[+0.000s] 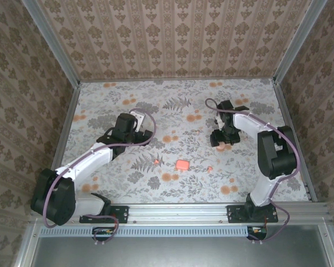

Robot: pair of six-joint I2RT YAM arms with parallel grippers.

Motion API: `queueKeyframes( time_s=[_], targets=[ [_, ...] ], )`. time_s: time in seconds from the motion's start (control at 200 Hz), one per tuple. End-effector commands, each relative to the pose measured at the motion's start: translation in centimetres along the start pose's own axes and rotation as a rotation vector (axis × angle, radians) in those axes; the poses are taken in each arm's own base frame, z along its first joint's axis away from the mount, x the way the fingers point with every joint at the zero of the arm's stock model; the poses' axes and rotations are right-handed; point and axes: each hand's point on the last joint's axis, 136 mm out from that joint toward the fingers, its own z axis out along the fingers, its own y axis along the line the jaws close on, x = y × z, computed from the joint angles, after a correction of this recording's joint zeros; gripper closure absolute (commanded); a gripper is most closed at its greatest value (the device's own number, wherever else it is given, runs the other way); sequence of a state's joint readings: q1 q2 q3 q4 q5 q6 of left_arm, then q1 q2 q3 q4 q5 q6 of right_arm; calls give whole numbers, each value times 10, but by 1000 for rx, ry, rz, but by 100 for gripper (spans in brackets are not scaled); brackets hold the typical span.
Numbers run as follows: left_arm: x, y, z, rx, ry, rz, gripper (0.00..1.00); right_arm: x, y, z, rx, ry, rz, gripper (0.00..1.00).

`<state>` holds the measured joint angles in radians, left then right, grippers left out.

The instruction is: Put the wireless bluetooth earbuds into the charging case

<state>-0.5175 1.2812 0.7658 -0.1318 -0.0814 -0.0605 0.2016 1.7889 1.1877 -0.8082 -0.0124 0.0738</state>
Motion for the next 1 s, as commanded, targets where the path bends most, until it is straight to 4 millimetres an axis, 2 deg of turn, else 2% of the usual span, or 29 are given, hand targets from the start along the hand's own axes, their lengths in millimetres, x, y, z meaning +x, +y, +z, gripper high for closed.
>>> queueKeyframes(
  time_s=[0.0, 0.1, 0.23, 0.375, 0.455, 0.545, 0.66, 0.76, 0.775, 0.8, 0.85, 0.865, 0.995],
  targets=[
    [7, -4, 3, 12, 27, -10, 12, -9, 2, 7, -7, 12, -10, 30],
    [8, -4, 3, 10, 31, -9, 11, -9, 3, 17, -9, 39, -2, 32],
    [7, -3, 4, 6, 33, -9, 11, -9, 2, 24, -3, 53, 4, 40],
    [7, -4, 4, 5, 37, -3, 11, -11, 0, 22, 11, 46, 7, 53],
    [6, -5, 3, 9, 36, -2, 11, -11, 1, 15, 1, 31, 11, 55],
    [0, -10, 2, 29, 22, -3, 12, -13, 4, 1, -14, -20, 29, 56],
    [-13, -26, -2, 91, -29, 15, 13, -19, 12, -28, -76, -160, 83, 56],
    [-28, -47, -7, 176, -99, 42, 16, -28, 31, -60, -207, -353, 123, 57],
    [-30, -50, -8, 188, -112, 47, 16, -24, 33, -62, -221, -359, 135, 57],
    [-34, -56, -9, 212, -134, 52, 16, -32, 38, -72, -260, -431, 146, 57],
    [-40, -66, -11, 251, -176, 66, 17, -34, 49, -82, -344, -496, 163, 58],
    [-42, -69, -11, 261, -189, 68, 17, -34, 53, -92, -372, -535, 162, 58],
    [-52, -94, -17, 356, -307, 116, 19, -33, 84, -119, -576, -685, 182, 60]
  ],
)
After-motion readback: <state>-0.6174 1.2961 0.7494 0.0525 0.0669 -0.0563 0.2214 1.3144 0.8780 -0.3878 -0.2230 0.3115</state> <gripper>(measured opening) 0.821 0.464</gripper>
